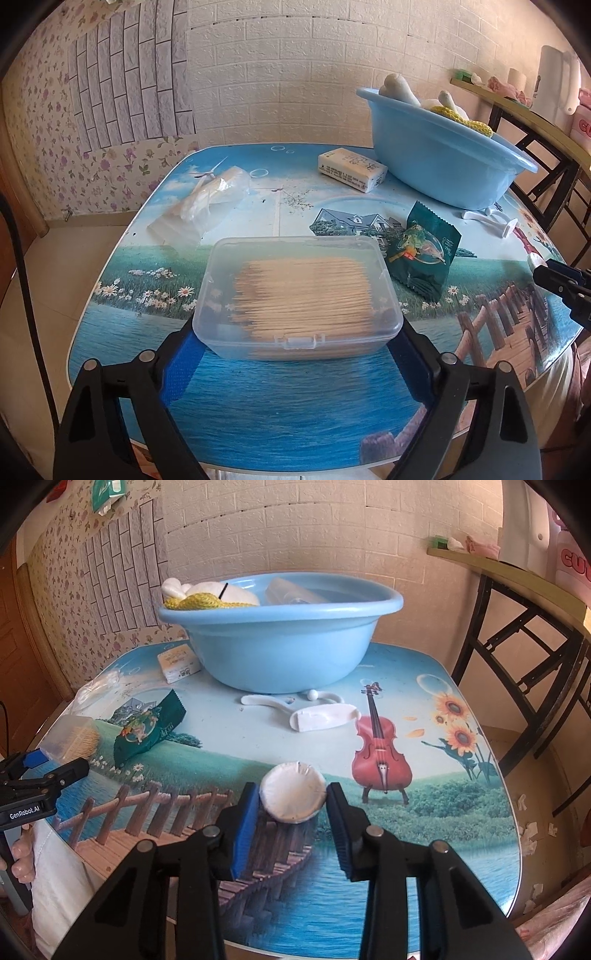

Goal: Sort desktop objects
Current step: 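Carry the toothpick box and white lid into the blue basin and open both tools, then grasp the cotton swab bag with the left tool while the right tool grasps the white hook piece, then hold the swab bag and white hook piece lifted above the table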

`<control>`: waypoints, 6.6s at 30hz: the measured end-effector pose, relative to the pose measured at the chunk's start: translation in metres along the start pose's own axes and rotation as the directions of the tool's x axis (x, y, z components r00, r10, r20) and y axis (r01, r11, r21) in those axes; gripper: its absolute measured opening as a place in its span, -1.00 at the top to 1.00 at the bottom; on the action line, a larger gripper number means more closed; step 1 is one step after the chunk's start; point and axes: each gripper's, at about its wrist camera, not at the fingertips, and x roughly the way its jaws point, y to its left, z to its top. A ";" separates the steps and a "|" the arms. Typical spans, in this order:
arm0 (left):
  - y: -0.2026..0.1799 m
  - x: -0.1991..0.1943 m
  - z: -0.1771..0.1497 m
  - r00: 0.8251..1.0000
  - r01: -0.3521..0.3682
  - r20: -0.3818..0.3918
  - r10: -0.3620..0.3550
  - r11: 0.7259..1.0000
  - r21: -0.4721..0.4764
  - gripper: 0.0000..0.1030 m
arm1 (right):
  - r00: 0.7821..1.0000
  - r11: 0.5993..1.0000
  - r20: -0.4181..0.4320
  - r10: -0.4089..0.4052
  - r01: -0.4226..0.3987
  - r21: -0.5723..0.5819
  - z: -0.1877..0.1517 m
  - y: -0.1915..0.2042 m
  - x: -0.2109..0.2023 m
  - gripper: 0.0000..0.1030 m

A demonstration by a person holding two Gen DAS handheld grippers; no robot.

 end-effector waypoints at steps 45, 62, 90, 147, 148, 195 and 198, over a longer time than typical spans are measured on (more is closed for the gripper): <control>-0.079 -0.033 0.135 0.969 0.133 0.196 -0.147 0.988 0.083 -0.78 | 0.961 0.989 0.233 0.148 -0.149 -0.011 0.109 -0.019 -0.004 0.28; -0.124 0.016 0.185 0.966 0.136 0.194 -0.171 0.974 0.183 -0.78 | 0.969 0.984 0.183 0.165 -0.174 0.029 0.119 -0.047 0.039 0.22; -0.101 -0.004 0.159 0.974 0.114 0.176 -0.139 0.982 0.148 -0.79 | 0.967 0.984 0.192 0.166 -0.176 0.039 0.106 -0.048 0.011 -0.01; 0.060 0.067 0.078 0.993 -0.091 -0.075 0.090 0.996 -0.009 -0.03 | 0.994 1.000 -0.108 0.011 -0.009 0.018 0.063 -0.025 0.077 -0.13; 0.060 0.066 0.077 0.994 -0.078 -0.072 0.078 0.997 0.003 0.13 | 0.994 1.000 -0.106 0.012 -0.011 0.014 0.061 -0.024 0.075 -0.11; -0.003 -0.034 -0.011 0.995 0.054 -0.082 -0.053 0.998 0.017 0.53 | 0.997 0.997 -0.069 0.028 -0.023 0.073 -0.011 -0.016 -0.003 -0.07; -0.006 -0.029 -0.013 0.996 0.037 -0.085 -0.034 0.999 0.032 0.40 | 0.997 0.998 -0.074 0.023 -0.018 0.063 -0.013 -0.013 -0.001 -0.07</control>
